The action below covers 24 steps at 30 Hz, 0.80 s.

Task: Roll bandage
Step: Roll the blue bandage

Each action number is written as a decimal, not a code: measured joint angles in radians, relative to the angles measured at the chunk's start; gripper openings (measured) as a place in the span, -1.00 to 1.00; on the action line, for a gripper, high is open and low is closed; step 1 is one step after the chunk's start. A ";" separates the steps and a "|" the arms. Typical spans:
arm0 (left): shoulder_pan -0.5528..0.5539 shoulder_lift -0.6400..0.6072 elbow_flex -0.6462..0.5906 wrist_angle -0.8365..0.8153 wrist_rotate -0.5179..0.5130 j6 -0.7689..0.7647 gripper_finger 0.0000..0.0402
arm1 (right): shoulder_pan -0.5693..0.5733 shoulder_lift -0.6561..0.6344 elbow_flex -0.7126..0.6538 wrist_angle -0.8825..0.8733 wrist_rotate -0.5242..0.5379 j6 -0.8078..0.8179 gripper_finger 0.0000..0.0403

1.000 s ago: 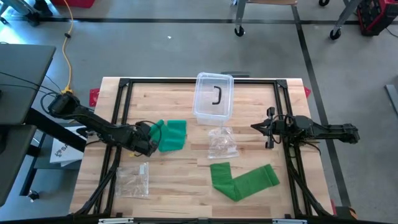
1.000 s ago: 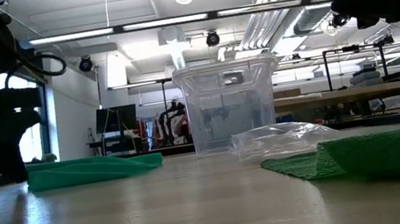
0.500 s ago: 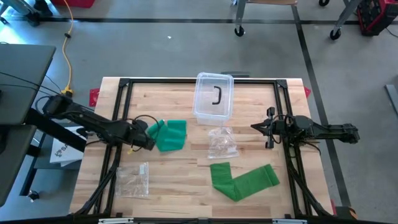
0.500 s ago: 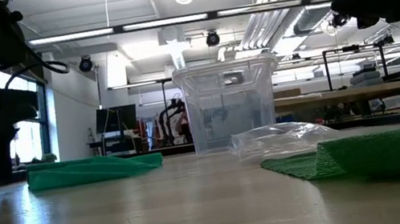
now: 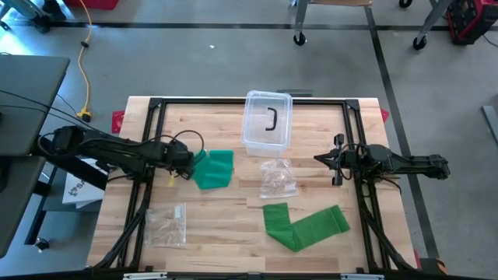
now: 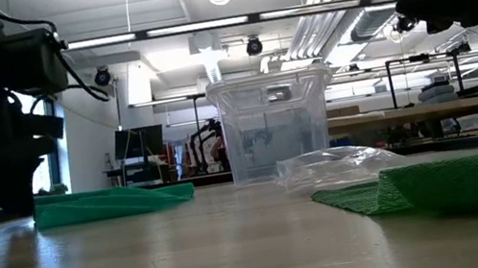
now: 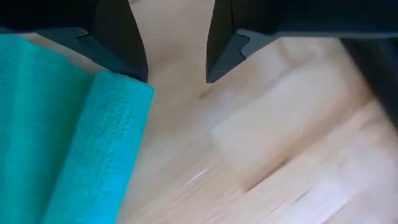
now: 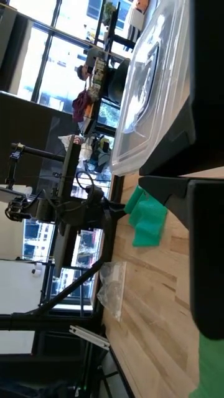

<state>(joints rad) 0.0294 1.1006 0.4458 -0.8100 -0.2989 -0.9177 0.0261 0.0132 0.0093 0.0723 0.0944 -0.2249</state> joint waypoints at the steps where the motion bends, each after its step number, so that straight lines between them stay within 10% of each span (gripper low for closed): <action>1: 0.003 0.008 0.000 0.024 0.000 0.028 -0.20 | 0.000 0.000 0.000 0.000 0.000 0.004 -1.00; 12: -0.041 0.065 0.000 0.256 -0.026 0.152 -0.36 | 0.000 0.000 0.000 0.000 0.000 0.018 -1.00; 24: -0.126 0.064 -0.028 0.329 -0.288 0.150 -0.63 | 0.000 0.000 0.000 0.000 0.000 0.018 -1.00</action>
<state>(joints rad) -0.0967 1.1648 0.4173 -0.4812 -0.5874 -0.7681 0.0265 0.0132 0.0093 0.0723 0.0944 -0.2066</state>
